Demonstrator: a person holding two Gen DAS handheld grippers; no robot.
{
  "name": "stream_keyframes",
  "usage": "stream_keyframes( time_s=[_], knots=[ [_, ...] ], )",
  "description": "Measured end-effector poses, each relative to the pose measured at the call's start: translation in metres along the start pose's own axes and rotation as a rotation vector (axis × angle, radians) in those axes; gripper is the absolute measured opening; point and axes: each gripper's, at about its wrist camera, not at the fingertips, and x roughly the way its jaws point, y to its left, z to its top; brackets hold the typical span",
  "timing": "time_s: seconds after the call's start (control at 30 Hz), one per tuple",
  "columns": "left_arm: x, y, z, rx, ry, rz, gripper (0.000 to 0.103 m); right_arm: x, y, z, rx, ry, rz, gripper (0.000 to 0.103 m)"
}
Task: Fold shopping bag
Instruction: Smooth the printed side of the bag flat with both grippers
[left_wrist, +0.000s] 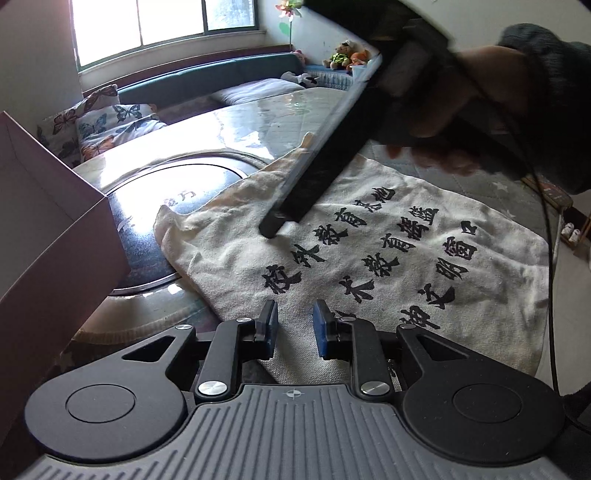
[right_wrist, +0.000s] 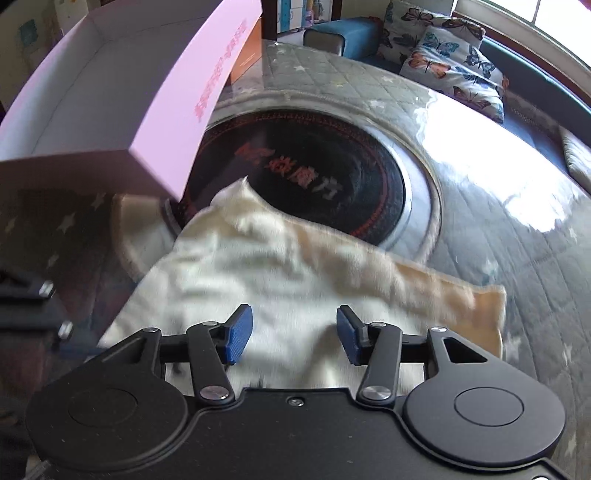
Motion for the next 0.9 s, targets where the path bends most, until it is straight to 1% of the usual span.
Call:
stream_keyframes(
  time_s=[0.13,0.2,0.3,0.4,0.5,0.57,0.6,0.63,0.77,0.9],
  knots=[
    [-0.001,-0.001,-0.001,0.015,0.001,-0.001,0.023,-0.013,0.003,-0.018,-0.015,0.015,0.009,0.054],
    [0.000,0.000,0.000,0.022,0.001,0.001,0.023,-0.023,0.006,-0.033,-0.024,0.025,0.017,0.054],
    [0.006,0.001,0.001,0.059,-0.010,0.039,0.023,-0.035,0.014,-0.053,-0.049,0.045,0.028,0.055],
    [0.010,0.002,0.004,0.075,-0.011,0.055,0.023,-0.045,0.016,-0.068,-0.052,0.067,-0.001,0.055],
    [0.017,0.010,0.007,0.070,-0.011,0.065,0.023,-0.046,0.008,-0.072,-0.013,0.059,-0.020,0.056],
    [0.021,0.015,0.011,0.071,-0.011,0.076,0.023,-0.046,0.001,-0.072,0.015,0.051,-0.028,0.058],
    [0.024,0.017,0.012,0.074,-0.014,0.082,0.023,-0.044,-0.002,-0.071,0.025,0.047,-0.033,0.062],
    [0.026,0.019,0.014,0.077,-0.017,0.087,0.023,-0.042,-0.005,-0.070,0.032,0.043,-0.036,0.062],
    [0.035,0.033,0.021,0.024,-0.014,0.083,0.023,-0.033,-0.022,-0.059,0.083,0.017,-0.062,0.062],
    [0.045,0.042,0.027,0.016,-0.021,0.122,0.023,-0.028,-0.037,-0.057,0.113,-0.010,-0.074,0.062]
  ],
)
